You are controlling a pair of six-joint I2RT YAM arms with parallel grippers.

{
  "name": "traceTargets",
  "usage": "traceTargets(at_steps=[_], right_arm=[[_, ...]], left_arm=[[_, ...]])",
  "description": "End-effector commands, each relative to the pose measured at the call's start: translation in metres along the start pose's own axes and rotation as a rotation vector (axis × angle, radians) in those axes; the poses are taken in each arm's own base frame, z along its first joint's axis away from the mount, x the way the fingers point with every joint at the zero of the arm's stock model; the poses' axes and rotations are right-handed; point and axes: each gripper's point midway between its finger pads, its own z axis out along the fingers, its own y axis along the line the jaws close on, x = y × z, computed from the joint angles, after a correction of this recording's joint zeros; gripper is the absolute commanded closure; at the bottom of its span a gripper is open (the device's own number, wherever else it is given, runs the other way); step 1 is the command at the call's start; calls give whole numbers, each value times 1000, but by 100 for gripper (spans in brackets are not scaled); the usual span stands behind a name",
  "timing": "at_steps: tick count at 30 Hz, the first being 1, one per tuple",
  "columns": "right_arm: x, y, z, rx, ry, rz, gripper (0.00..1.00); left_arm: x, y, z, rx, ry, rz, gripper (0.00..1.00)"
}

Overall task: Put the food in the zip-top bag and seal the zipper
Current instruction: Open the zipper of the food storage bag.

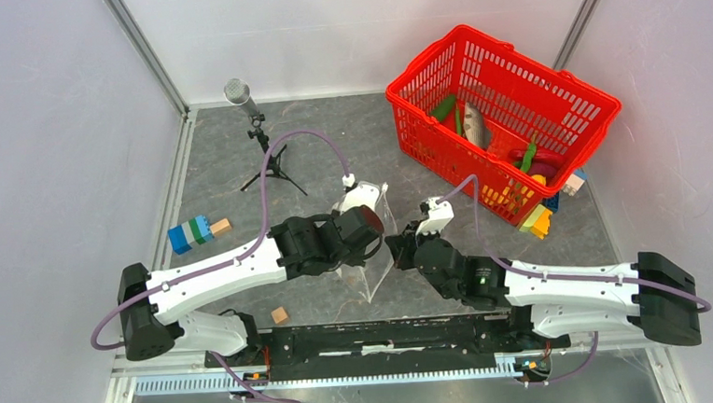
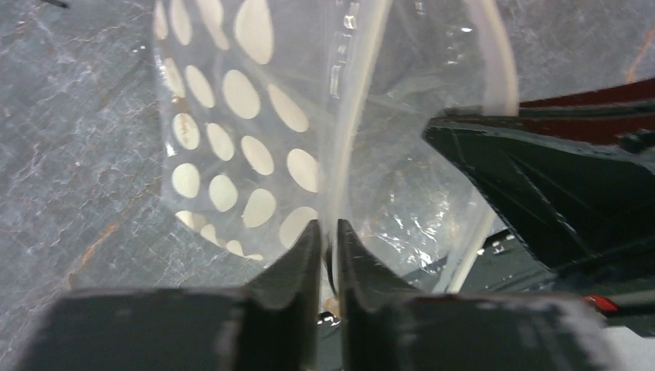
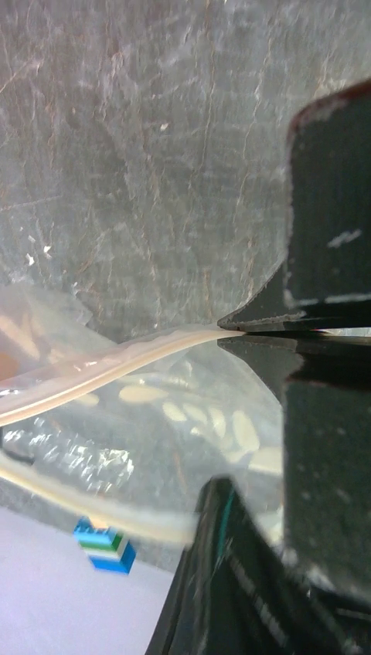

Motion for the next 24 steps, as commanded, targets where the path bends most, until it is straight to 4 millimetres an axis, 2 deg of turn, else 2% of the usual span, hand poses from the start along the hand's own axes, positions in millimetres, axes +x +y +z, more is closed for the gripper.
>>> traceTargets(at_steps=[1,3,5,8,11,15,17,20,24], right_arm=[[8,-34,-5,131,30,-96,100],[18,-56,-10,208,69,-156,99],[24,-68,-14,247,100,-190,98],[27,-68,-16,242,121,-203,97],[21,-54,-14,187,123,-219,93],[1,-22,-15,62,93,-228,85],[-12,-6,-19,-10,70,-234,65],[-35,4,-31,-63,26,-232,51],[-73,10,-45,-58,-25,-300,43]], left_arm=[[-17,31,-16,-120,-105,-43,98],[-21,44,-22,-168,-135,-49,98],[-24,49,-26,-187,-148,-56,98],[-25,46,-26,-179,-150,-74,98],[-24,40,-26,-155,-134,-86,98],[-27,22,-19,-93,-111,-54,98],[-29,18,-15,-99,-103,-37,98],[-32,21,-12,-123,-115,-33,98],[-37,27,0,-103,-102,-65,98]])
